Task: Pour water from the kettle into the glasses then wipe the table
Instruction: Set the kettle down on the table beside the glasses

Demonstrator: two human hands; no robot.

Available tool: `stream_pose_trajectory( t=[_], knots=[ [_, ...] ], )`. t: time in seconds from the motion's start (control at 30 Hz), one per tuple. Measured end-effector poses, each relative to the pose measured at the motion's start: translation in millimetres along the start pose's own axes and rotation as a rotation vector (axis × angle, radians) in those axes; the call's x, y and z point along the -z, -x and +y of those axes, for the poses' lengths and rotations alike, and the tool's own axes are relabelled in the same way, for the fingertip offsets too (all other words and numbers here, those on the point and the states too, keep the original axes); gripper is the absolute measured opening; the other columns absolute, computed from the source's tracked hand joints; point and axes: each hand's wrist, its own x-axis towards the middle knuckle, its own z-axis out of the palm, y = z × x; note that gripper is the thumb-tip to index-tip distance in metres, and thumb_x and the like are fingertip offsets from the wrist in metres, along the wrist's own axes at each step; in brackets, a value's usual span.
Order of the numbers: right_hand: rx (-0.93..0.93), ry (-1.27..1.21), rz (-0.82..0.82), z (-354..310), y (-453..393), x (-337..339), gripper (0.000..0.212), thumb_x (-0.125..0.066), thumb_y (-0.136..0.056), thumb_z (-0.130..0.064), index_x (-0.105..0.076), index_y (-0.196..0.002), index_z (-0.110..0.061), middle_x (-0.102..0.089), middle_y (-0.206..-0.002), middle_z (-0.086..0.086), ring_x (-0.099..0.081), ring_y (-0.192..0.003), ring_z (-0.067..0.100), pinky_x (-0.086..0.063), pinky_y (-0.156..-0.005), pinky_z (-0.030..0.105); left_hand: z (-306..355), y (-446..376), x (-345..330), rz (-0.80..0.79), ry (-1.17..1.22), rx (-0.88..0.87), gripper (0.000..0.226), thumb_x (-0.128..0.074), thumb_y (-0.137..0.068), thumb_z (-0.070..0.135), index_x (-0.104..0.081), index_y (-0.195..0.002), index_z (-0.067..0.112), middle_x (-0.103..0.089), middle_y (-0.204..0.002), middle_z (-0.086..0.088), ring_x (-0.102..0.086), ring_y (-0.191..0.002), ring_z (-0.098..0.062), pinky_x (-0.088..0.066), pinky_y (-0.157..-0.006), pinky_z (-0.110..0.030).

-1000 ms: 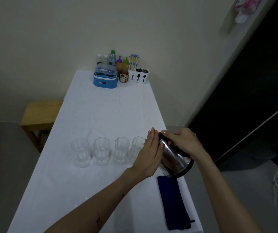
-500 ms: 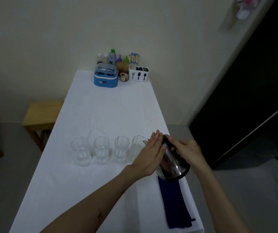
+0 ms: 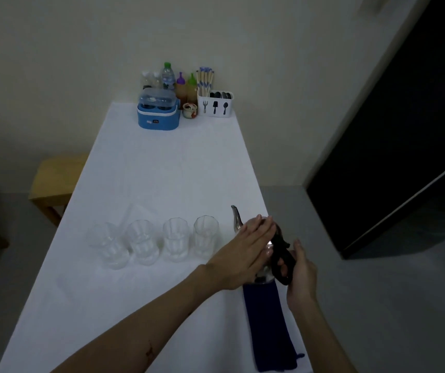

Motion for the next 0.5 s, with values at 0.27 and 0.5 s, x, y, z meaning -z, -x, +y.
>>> stream_pose_trajectory(
  t=[0.27,0.5],
  knots=[
    [-0.023,-0.093,0.047,23,-81,-10,0.021,-0.061,-0.094,-0.022,-0.07,-0.083,-0.007,-0.067,-0.074,0.008,-0.058,-0.065,0.017,-0.046,-0.056,0.024,-38,-56,-31,-0.158,-0.126,0.068,0.053,-0.022,-0.106,0.03,-0.004,-0.153,0.014,0.008,-0.161,-0.001,0.016,-0.147,-0.012,0.013,-0.116,-0.027],
    [-0.05,-0.175,0.055,49,-111,-25,0.032,-0.059,-0.096,-0.012,-0.065,-0.065,-0.012,-0.06,-0.052,-0.005,-0.052,-0.047,0.007,-0.045,-0.05,0.02,-58,-67,-55,-0.261,-0.141,0.166,0.055,-0.021,-0.105,0.03,0.002,-0.153,0.014,0.01,-0.161,-0.001,0.013,-0.148,-0.015,0.007,-0.12,-0.035]
  ],
)
